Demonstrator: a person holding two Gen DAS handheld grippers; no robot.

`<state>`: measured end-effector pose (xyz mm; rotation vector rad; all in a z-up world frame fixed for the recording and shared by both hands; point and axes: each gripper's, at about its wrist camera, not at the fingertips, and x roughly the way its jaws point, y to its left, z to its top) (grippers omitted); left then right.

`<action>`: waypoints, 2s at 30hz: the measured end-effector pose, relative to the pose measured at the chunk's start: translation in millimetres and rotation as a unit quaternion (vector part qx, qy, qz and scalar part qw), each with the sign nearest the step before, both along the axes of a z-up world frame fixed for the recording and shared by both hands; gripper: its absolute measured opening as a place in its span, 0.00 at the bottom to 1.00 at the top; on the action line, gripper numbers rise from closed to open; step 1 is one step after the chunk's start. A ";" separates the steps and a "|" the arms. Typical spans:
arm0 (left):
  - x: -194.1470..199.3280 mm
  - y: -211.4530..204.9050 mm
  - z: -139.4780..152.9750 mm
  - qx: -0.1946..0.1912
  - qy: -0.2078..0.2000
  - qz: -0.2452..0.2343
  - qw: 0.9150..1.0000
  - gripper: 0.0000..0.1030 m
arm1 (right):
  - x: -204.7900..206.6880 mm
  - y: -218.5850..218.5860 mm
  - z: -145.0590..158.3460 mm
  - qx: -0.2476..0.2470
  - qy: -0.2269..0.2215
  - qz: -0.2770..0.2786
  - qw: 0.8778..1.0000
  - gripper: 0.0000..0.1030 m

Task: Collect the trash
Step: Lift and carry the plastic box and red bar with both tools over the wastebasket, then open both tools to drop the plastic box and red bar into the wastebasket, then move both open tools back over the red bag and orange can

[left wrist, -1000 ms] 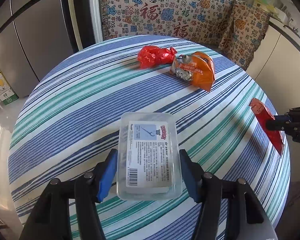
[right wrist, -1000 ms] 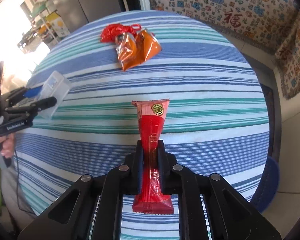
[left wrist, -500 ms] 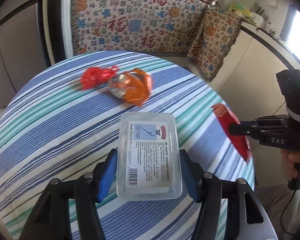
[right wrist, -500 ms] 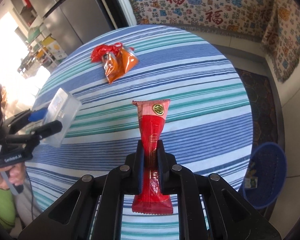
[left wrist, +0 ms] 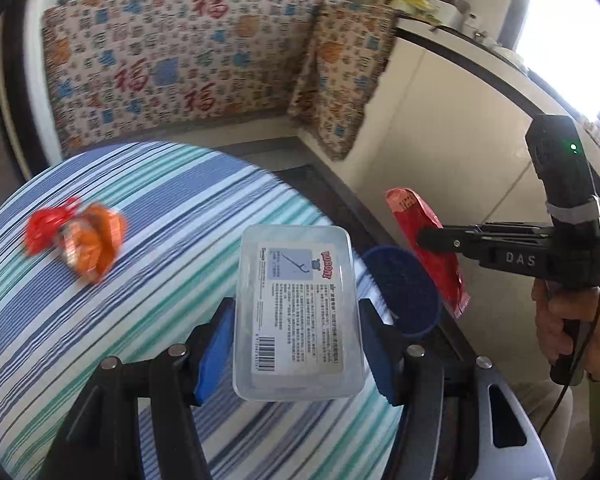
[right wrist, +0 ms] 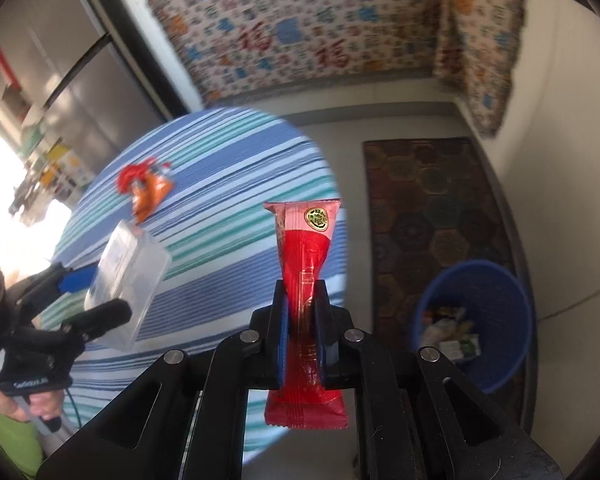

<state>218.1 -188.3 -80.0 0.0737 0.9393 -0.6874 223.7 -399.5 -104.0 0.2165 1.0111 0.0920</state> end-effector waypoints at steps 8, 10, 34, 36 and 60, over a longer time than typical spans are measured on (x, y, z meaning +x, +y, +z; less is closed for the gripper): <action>-6.4 -119.6 -4.7 -0.019 0.010 -0.069 0.997 0.59 | -32.5 -120.1 -10.7 -0.015 0.008 -0.104 0.994 0.10; -7.4 -150.2 -10.7 -0.021 0.015 -0.082 0.996 0.59 | -36.4 -146.2 -19.6 -0.013 0.013 -0.121 0.992 0.10; 10.0 -326.1 -146.3 0.003 0.086 -0.109 0.990 0.60 | -45.1 -297.0 -145.4 0.102 0.041 -0.231 0.967 0.13; 14.6 -331.4 -153.8 -0.006 0.095 -0.109 0.990 0.60 | -45.3 -302.1 -151.4 0.109 0.043 -0.237 0.964 0.17; -48.4 -122.9 -11.4 0.015 -0.008 -0.058 0.998 0.69 | -58.2 -156.7 -2.4 -0.023 -0.115 -0.178 0.977 0.95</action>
